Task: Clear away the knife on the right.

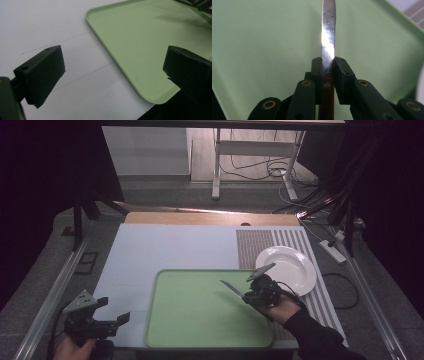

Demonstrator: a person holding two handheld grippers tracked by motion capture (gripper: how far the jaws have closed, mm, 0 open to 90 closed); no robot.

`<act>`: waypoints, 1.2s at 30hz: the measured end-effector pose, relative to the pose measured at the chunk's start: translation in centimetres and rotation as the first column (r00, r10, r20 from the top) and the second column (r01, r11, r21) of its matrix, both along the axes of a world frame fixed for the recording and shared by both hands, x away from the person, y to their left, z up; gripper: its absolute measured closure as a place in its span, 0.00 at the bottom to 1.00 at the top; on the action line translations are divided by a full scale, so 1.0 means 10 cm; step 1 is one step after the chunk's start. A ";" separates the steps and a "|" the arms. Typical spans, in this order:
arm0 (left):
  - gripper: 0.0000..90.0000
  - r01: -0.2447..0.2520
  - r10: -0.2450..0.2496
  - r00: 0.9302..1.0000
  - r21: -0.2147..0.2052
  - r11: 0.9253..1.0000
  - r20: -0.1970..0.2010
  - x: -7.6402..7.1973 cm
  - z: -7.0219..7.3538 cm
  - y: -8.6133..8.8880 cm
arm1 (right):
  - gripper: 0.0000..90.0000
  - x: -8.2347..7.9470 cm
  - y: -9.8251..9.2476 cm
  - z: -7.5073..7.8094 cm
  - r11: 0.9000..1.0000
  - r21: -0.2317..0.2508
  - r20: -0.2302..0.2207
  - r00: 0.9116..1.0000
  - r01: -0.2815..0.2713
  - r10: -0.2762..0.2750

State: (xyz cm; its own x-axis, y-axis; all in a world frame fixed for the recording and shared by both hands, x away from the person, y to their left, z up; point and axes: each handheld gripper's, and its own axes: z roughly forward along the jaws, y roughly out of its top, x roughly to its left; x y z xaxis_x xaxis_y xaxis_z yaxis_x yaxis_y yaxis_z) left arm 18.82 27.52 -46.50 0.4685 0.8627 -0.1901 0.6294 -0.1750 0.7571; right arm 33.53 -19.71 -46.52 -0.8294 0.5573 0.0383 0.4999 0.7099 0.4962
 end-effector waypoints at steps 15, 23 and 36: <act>0.04 0.005 -0.005 1.000 0.012 1.000 0.001 0.00 0.00 -0.01 | 0.80 -0.05 0.19 -0.22 0.996 -0.076 -0.028 0.999 -0.044 0.042; 0.04 0.003 -0.003 1.000 0.016 1.000 -0.002 0.00 0.00 -0.02 | 1.00 -0.07 0.34 -0.17 0.987 -0.036 -0.039 0.987 -0.154 0.153; 0.04 0.004 -0.004 1.000 0.019 1.000 -0.003 0.00 0.00 -0.02 | 1.00 0.01 0.34 -0.31 0.972 -0.149 -0.065 0.982 -0.184 0.176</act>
